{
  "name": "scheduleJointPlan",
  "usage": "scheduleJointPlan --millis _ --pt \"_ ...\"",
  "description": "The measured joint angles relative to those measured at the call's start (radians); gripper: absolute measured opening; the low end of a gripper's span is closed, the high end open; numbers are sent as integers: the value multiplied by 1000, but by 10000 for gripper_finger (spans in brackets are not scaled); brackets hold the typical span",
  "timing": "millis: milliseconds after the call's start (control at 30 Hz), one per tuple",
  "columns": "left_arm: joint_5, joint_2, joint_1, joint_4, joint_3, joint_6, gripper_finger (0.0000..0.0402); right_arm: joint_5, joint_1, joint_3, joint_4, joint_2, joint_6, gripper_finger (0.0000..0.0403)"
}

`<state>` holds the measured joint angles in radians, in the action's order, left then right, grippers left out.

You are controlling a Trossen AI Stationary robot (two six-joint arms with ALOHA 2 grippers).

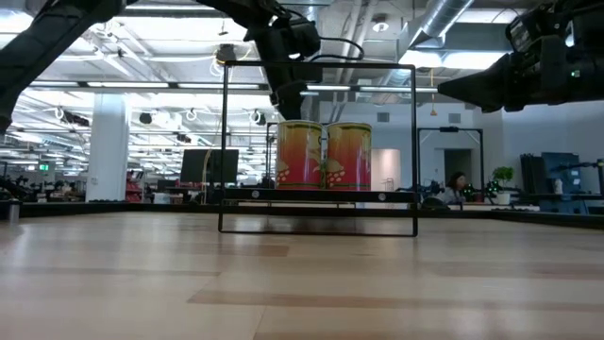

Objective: Pick and place cans onto a shelf
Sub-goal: Put the large canned peaches on the shelf

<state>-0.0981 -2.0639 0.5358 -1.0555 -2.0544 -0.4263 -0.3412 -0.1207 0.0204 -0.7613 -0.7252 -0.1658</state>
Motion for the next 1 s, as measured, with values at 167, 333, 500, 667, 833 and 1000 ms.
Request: scheduleJointPlan --millis 167,333,500,667,833,1000 --pt "23 -3 -3 39 12 36 0 0 0 0 0 0 0 11" --pt "40 -8 -7 37 13 53 0 0 0 0 -2 0 0 11" --pt "40 -29 -8 32 13 69 0 0 -1 1 -2 0 0 11" --pt "30 -38 -9 46 14 80 0 0 -1 1 -2 0 0 11" --pt "12 -46 -9 43 14 92 0 0 -1 1 -2 0 0 11" --pt "15 -49 -9 45 14 99 0 0 -1 1 -2 0 0 11"
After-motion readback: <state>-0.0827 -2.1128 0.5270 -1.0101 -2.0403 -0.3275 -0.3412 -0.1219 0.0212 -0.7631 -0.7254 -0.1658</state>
